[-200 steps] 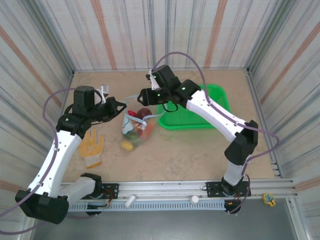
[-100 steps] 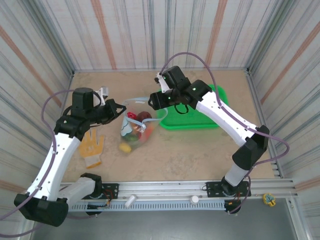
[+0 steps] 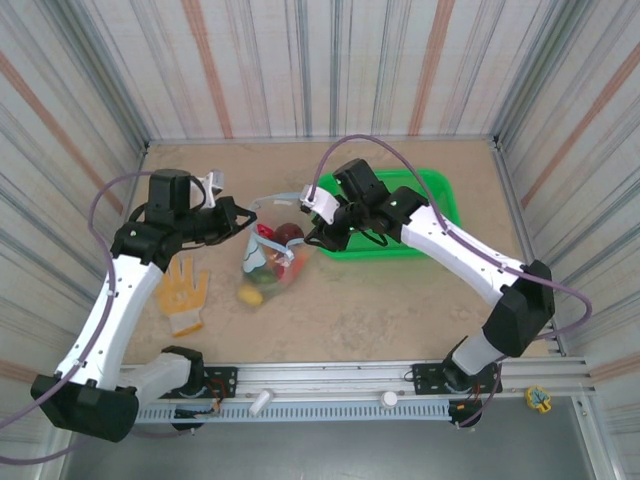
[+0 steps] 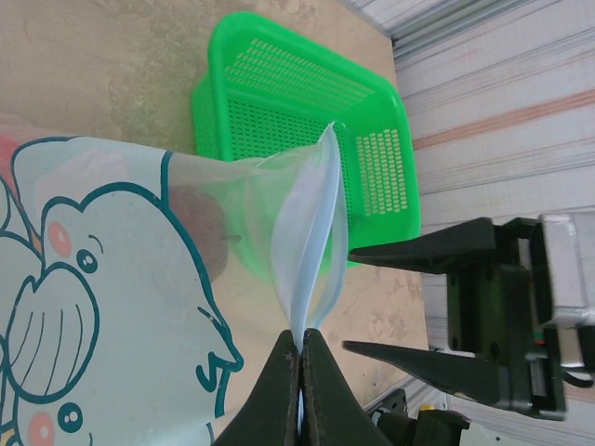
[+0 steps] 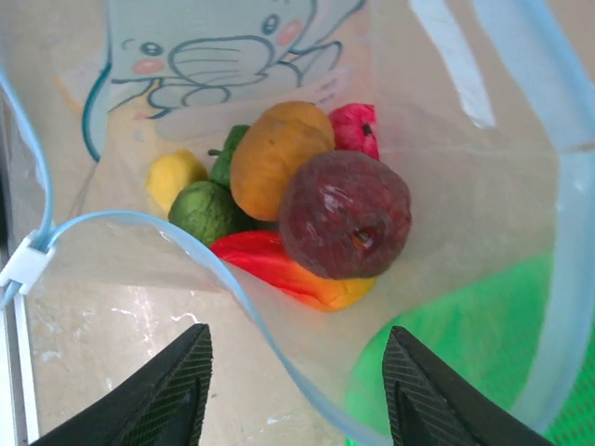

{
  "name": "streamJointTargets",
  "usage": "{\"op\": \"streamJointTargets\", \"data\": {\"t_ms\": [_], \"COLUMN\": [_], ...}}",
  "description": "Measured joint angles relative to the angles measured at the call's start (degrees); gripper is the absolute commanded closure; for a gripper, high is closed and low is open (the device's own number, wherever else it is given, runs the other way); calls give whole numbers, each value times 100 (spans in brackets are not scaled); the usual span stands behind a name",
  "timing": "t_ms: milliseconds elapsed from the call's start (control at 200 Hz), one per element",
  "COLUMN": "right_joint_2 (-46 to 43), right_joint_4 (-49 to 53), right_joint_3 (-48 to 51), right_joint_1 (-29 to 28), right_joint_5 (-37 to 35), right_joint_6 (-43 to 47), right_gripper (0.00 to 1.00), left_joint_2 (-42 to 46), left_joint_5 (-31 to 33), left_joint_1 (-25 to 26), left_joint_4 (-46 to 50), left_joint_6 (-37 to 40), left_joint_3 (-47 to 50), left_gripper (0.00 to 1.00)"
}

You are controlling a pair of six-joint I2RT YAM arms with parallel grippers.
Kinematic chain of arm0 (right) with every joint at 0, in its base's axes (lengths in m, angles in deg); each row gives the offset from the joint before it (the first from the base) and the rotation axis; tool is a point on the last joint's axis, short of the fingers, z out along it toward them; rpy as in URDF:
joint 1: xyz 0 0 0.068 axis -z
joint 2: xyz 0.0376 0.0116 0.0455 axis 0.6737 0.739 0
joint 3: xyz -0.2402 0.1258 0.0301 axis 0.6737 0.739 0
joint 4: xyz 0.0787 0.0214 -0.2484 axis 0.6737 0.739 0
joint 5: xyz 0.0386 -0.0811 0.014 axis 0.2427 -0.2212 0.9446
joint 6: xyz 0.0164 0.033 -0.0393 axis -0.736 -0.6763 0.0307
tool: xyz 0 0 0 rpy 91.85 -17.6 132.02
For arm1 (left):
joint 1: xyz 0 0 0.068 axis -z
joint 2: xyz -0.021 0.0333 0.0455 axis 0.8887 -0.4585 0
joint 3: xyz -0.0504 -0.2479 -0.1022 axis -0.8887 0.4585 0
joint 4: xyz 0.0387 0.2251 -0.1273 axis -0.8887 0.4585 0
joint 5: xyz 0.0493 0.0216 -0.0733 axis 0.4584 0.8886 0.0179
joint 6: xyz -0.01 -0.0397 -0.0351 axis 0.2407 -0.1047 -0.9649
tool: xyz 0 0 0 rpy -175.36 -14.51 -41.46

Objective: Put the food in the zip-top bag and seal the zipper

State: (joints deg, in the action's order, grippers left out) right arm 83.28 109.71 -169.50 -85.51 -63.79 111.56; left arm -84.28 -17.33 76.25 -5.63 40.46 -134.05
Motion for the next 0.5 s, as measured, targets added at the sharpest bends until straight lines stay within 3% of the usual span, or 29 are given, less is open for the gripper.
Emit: {"op": "streamJointTargets", "data": {"t_ms": [200, 311, 351, 501], "right_joint_2": [302, 387, 411, 501], "right_joint_4": [-306, -389, -385, -295], "right_joint_3": [0, -4, -7, -13], "right_joint_1": [0, 0, 0, -13], "right_joint_5": [164, 291, 367, 828], "right_joint_6": [413, 514, 562, 730], "right_gripper": [38, 43, 48, 90], "left_joint_2": [-15, -59, -94, -365], "left_joint_5": [-83, -90, -92, -96], "left_joint_1": [0, 0, 0, 0], "left_joint_4": [17, 42, 42, 35], "left_joint_6": [42, 103, 140, 212], "left_joint_3": [-37, -72, -96, -249], "left_gripper": [100, 100, 100, 100]}}
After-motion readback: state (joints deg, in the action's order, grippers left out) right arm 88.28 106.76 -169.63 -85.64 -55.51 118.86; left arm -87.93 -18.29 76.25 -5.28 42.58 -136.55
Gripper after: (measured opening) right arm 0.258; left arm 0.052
